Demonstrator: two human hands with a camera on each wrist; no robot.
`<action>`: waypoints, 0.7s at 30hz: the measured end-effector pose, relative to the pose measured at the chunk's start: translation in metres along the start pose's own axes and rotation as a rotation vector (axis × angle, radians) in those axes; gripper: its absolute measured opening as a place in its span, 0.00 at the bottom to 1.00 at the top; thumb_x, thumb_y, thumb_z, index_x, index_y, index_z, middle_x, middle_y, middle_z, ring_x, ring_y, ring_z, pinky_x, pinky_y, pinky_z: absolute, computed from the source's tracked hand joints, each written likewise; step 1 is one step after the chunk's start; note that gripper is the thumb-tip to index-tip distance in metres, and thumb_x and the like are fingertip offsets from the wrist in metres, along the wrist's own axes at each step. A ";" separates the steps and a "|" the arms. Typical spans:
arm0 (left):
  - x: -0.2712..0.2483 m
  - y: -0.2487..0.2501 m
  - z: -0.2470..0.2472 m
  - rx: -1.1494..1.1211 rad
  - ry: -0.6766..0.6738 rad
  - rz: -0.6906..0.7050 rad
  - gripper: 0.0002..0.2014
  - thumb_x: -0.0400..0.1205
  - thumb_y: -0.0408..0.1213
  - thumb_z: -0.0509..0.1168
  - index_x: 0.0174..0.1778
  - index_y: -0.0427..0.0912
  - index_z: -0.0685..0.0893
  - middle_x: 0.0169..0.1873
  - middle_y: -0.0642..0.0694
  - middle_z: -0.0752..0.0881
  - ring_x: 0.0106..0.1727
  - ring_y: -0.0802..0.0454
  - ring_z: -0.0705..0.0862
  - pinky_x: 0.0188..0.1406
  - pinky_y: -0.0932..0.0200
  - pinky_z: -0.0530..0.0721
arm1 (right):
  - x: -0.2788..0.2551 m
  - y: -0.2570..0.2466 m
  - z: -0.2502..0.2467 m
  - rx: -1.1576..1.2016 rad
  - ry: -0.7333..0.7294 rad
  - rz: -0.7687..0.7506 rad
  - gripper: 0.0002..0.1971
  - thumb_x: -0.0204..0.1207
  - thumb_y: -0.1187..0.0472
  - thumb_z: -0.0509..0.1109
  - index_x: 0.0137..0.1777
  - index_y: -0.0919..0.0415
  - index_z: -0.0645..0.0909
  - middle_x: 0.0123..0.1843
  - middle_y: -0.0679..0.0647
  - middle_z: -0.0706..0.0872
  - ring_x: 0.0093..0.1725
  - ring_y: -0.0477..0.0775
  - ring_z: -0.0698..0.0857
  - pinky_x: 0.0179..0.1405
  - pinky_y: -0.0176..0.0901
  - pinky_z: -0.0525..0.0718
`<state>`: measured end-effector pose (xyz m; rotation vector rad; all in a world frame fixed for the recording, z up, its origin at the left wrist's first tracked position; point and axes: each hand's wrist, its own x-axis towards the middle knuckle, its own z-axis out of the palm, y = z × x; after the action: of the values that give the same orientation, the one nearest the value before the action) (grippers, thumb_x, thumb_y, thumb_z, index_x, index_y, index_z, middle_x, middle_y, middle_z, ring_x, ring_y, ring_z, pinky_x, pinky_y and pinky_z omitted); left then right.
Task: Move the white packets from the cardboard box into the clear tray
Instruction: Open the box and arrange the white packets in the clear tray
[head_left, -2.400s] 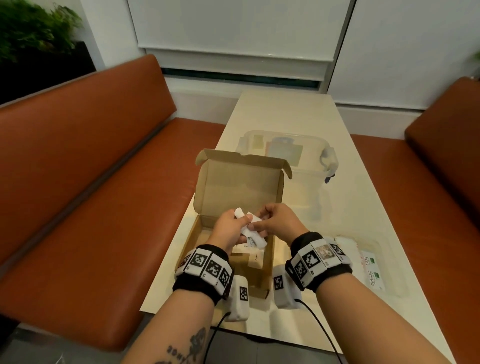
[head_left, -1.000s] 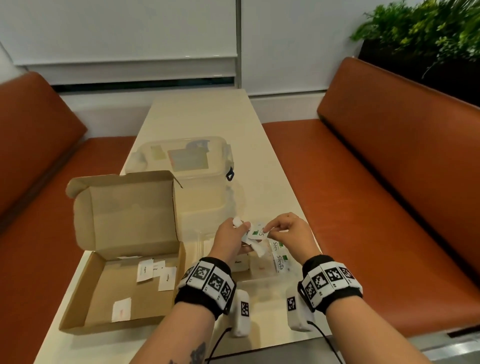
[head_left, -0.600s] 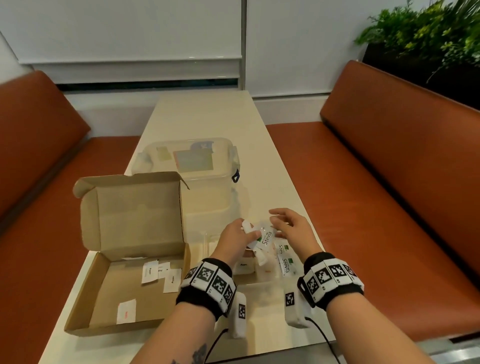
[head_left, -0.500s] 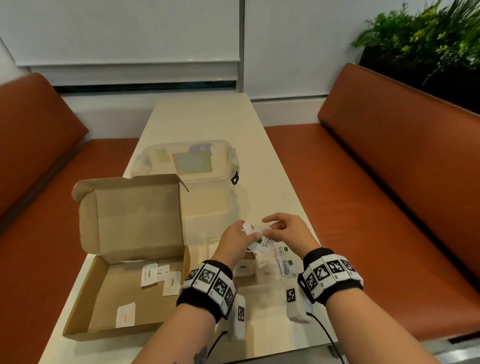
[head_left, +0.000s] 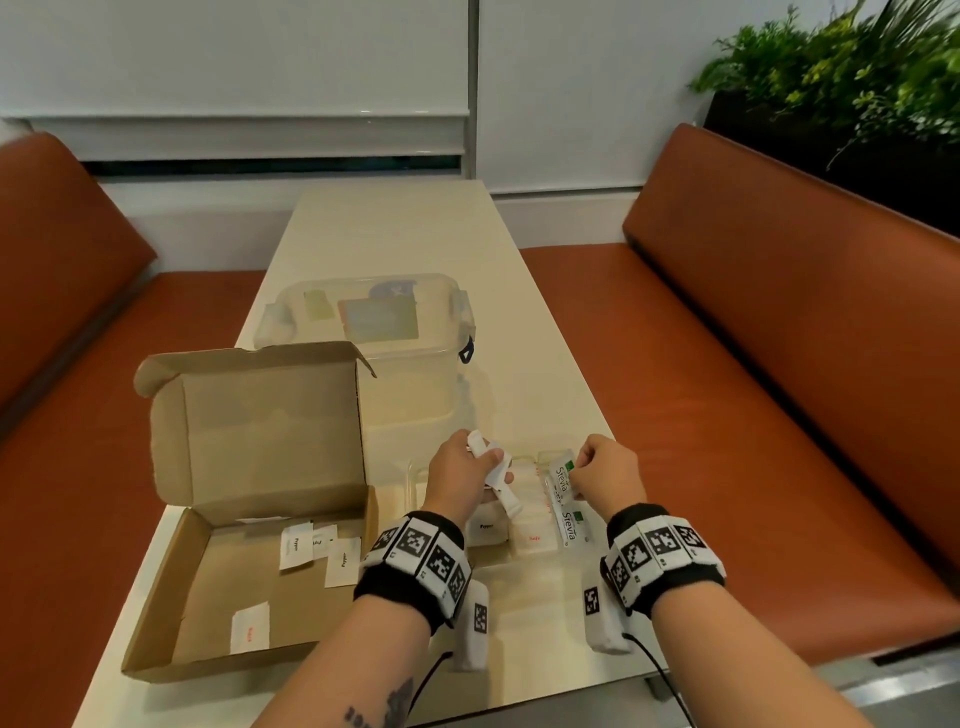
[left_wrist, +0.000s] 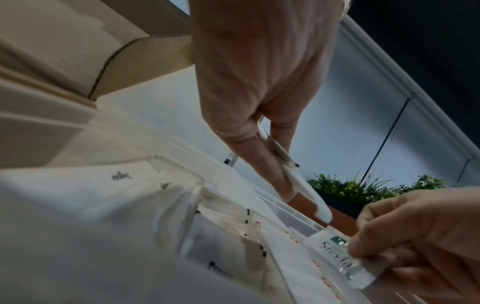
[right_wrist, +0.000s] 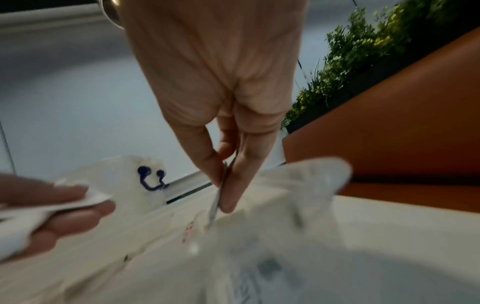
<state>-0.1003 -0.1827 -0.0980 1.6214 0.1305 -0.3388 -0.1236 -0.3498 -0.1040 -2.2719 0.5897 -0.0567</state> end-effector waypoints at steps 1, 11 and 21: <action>0.000 0.001 0.001 -0.002 -0.001 0.000 0.03 0.84 0.28 0.62 0.50 0.36 0.74 0.52 0.33 0.84 0.37 0.45 0.88 0.40 0.47 0.89 | 0.000 0.000 0.004 -0.024 0.005 0.002 0.13 0.69 0.79 0.58 0.32 0.61 0.70 0.38 0.58 0.80 0.46 0.65 0.86 0.46 0.55 0.87; -0.004 0.000 -0.005 0.000 0.006 0.000 0.04 0.83 0.28 0.63 0.51 0.36 0.74 0.52 0.34 0.84 0.39 0.43 0.88 0.38 0.50 0.89 | 0.002 0.007 0.031 -0.443 -0.057 -0.116 0.09 0.75 0.73 0.57 0.47 0.65 0.77 0.49 0.62 0.86 0.47 0.62 0.83 0.38 0.42 0.73; 0.000 -0.002 -0.015 0.117 0.087 0.028 0.06 0.84 0.37 0.64 0.53 0.42 0.75 0.47 0.45 0.80 0.44 0.53 0.83 0.28 0.64 0.83 | -0.009 -0.026 0.027 -0.208 -0.045 -0.254 0.11 0.78 0.53 0.67 0.41 0.61 0.81 0.38 0.54 0.85 0.40 0.54 0.83 0.38 0.43 0.78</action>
<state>-0.0987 -0.1678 -0.0995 1.7529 0.1561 -0.2586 -0.1154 -0.3125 -0.1032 -2.5325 0.2908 -0.0717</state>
